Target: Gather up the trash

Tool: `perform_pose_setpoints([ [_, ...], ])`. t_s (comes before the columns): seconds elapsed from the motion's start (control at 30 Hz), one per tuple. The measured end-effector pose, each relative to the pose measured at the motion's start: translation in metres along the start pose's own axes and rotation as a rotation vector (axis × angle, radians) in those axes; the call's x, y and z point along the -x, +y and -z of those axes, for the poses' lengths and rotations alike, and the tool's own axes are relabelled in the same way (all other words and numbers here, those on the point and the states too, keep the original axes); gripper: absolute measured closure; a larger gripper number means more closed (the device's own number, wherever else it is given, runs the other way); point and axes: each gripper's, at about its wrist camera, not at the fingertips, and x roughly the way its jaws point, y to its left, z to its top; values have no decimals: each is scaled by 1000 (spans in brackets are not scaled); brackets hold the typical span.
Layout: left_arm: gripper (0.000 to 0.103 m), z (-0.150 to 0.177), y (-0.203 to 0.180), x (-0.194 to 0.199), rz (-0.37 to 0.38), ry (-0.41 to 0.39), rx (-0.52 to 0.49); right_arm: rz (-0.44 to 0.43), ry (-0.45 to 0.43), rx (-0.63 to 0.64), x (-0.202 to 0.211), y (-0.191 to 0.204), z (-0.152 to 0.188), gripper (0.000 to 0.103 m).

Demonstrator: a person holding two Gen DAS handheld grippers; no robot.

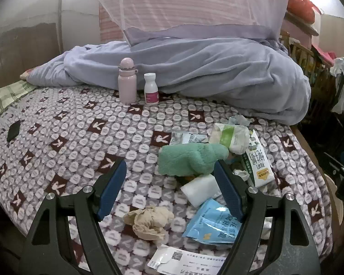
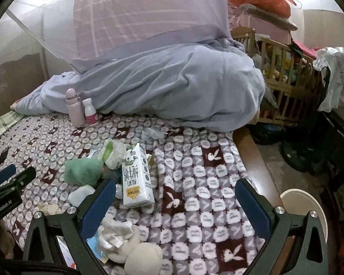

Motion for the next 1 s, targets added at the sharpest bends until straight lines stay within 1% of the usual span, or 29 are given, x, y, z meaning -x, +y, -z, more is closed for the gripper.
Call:
perform_pose_setpoints([
  [0.43,25,-5,1,6,-2,-27,15,-11,-33,-3,9,3,-8,0],
  [1.0,25,-13,1,11,5,-42,20,-14,-63,-7,16,4,-15,0],
])
